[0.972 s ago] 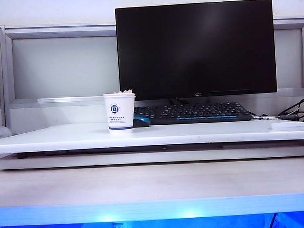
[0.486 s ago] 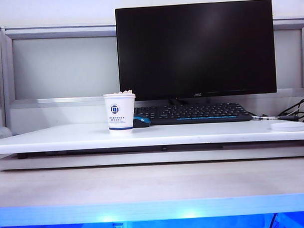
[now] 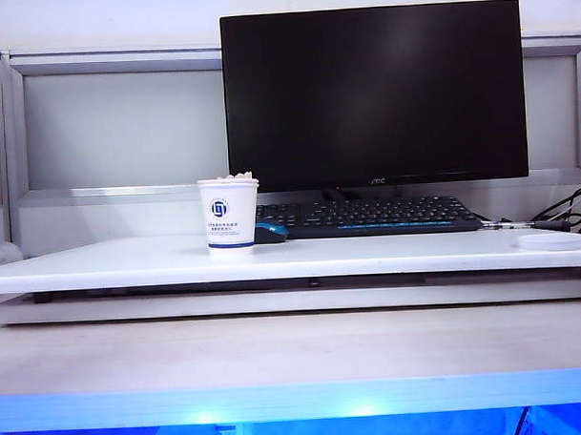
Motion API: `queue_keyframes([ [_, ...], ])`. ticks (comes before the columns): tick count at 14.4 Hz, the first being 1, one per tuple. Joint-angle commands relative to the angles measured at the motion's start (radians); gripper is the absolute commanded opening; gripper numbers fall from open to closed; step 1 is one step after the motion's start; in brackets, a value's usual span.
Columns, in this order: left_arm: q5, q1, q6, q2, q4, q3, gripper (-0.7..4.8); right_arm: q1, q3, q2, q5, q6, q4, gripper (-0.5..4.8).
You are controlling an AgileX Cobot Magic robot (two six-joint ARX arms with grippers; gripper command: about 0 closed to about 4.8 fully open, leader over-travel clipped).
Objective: Pick up the badminton from the table and put it into the white paper cup.
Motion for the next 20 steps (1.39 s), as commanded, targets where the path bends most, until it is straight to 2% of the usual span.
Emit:
queue_keyframes([
  [1,0.002,0.000,0.017,0.000,-0.025,0.000,-0.05,-0.001,-0.044,-0.003,-0.006,0.001,0.017,-0.06],
  [9,0.007,-0.001,0.020,0.000,-0.025,0.000,-0.05,-0.003,-0.133,-0.003,-0.002,-0.045,0.074,-0.06],
  [10,0.010,-0.001,0.020,0.000,-0.025,0.000,-0.05,-0.116,-0.133,-0.003,-0.072,-0.094,0.111,-0.05],
  [11,0.014,-0.001,0.020,0.000,-0.025,0.000,-0.05,-0.143,-0.134,-0.003,-0.103,-0.093,0.113,-0.06],
  [12,0.026,-0.001,0.021,0.000,-0.024,0.000,-0.05,-0.277,-0.136,-0.003,-0.240,-0.085,0.127,-0.06],
  [13,0.027,-0.001,0.021,0.000,-0.024,0.000,-0.05,-0.314,-0.142,-0.003,-0.271,-0.082,0.146,-0.06],
  [14,0.027,-0.001,0.021,0.000,-0.024,0.000,-0.05,-0.362,-0.154,-0.003,-0.344,-0.082,0.169,-0.06],
  [16,0.027,-0.001,0.021,0.000,-0.024,0.000,-0.05,-0.410,-0.162,-0.003,-0.401,-0.080,0.166,-0.06],
  [19,0.026,-0.001,0.018,0.000,-0.024,0.000,-0.05,-0.422,-0.163,-0.003,-0.400,-0.067,0.161,-0.06],
  [20,0.026,-0.001,0.016,0.000,-0.024,0.000,-0.05,-0.422,-0.165,-0.004,-0.399,-0.067,0.104,-0.05],
])
